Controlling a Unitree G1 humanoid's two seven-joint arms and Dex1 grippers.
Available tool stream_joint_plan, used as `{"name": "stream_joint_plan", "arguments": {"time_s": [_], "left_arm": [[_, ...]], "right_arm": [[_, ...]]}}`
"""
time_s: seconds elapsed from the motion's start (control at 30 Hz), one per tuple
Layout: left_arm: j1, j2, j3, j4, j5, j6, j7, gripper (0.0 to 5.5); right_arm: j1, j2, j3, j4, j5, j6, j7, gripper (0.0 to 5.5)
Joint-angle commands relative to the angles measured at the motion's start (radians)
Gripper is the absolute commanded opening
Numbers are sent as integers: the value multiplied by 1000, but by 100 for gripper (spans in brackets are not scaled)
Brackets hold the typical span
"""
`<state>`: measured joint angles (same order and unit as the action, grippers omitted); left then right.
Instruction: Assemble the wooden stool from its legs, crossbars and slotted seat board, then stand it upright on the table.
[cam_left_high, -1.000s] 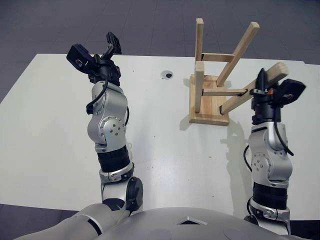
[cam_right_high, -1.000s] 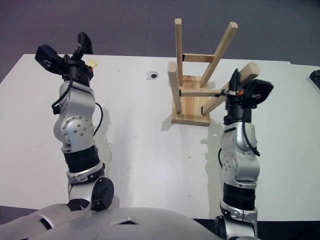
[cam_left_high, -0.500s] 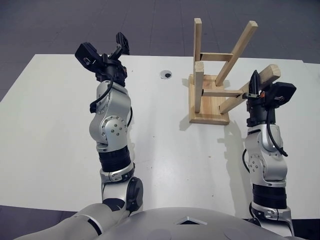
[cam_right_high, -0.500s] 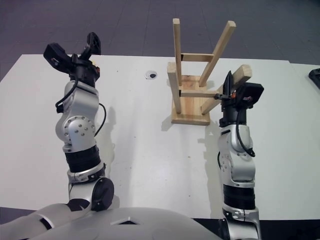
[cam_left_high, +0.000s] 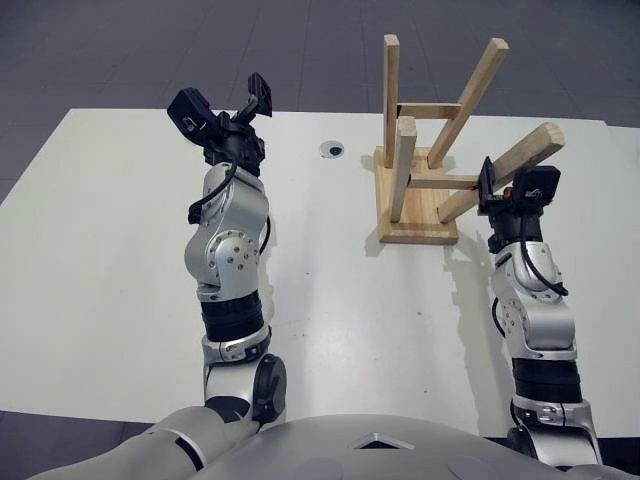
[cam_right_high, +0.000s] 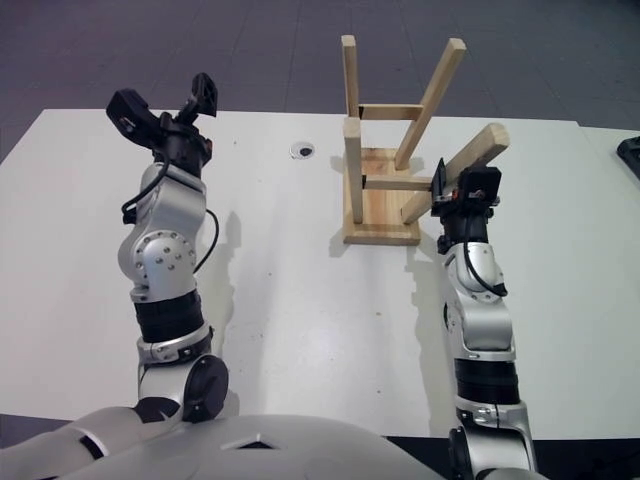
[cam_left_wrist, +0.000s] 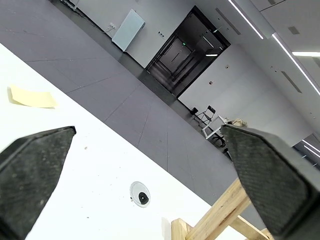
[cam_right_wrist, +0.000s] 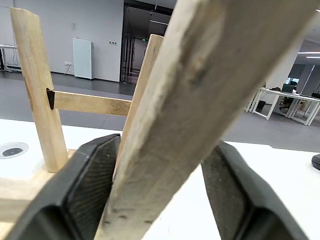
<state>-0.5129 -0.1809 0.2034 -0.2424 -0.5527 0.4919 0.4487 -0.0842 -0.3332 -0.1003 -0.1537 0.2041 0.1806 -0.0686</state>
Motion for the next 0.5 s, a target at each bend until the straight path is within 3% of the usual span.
{"name": "stream_joint_plan", "arguments": {"time_s": [0.03, 0.27, 0.4, 0.5], "left_arm": [[-60, -16, -3, 15, -4, 11, -4, 540], [-47, -20, 3, 17, 10, -14, 6, 540], [-43, -23, 5, 24, 14, -32, 4, 540], [-40, -19, 15, 26, 14, -44, 5, 540]], "right_arm": [[73, 20, -63, -6, 82, 25, 81, 347], [-146, -24, -248, -198, 341, 100, 116, 457], [-284, -16, -324, -142, 472, 154, 83, 526], [-406, -26, -344, -101, 518, 180, 57, 535]]}}
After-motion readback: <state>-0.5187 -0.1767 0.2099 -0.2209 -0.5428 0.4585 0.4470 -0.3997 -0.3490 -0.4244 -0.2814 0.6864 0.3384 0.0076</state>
